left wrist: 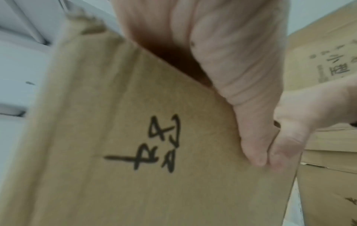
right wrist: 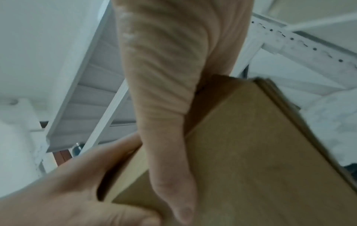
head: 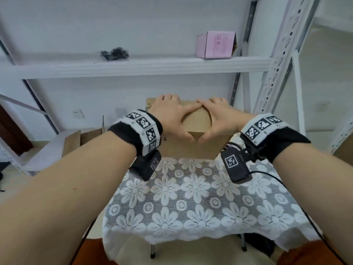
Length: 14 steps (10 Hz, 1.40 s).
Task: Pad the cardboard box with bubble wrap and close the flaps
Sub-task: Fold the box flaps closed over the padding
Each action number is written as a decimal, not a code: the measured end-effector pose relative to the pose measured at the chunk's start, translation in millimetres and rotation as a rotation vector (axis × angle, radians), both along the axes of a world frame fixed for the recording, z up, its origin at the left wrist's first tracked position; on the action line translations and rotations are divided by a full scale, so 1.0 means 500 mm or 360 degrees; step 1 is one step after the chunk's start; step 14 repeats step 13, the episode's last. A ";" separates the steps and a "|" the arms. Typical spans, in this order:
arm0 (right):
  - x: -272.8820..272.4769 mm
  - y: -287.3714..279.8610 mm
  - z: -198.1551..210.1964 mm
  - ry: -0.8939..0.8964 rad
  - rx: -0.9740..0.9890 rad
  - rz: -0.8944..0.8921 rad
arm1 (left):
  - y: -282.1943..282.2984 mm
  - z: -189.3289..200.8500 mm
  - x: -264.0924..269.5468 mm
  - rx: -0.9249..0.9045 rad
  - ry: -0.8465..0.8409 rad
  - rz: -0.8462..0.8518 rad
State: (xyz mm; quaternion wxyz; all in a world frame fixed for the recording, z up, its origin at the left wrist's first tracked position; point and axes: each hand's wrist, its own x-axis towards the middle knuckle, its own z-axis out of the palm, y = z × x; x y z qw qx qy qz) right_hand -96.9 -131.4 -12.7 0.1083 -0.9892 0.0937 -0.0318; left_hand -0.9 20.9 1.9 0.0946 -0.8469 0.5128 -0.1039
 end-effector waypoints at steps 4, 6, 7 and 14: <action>0.052 -0.031 -0.056 0.0242 -0.0010 -0.0054 | -0.036 -0.106 0.059 -0.0046 0.0261 0.0063; 0.082 -0.035 -0.110 0.0425 -0.0050 -0.0099 | -0.047 -0.151 0.074 0.0143 0.0405 0.0149; 0.093 -0.039 -0.108 0.0480 -0.0055 -0.0123 | -0.057 -0.149 0.081 0.0184 0.0444 0.0202; 0.009 0.003 0.014 0.0235 0.0001 -0.0110 | -0.027 0.022 0.034 -0.0631 0.0934 0.0314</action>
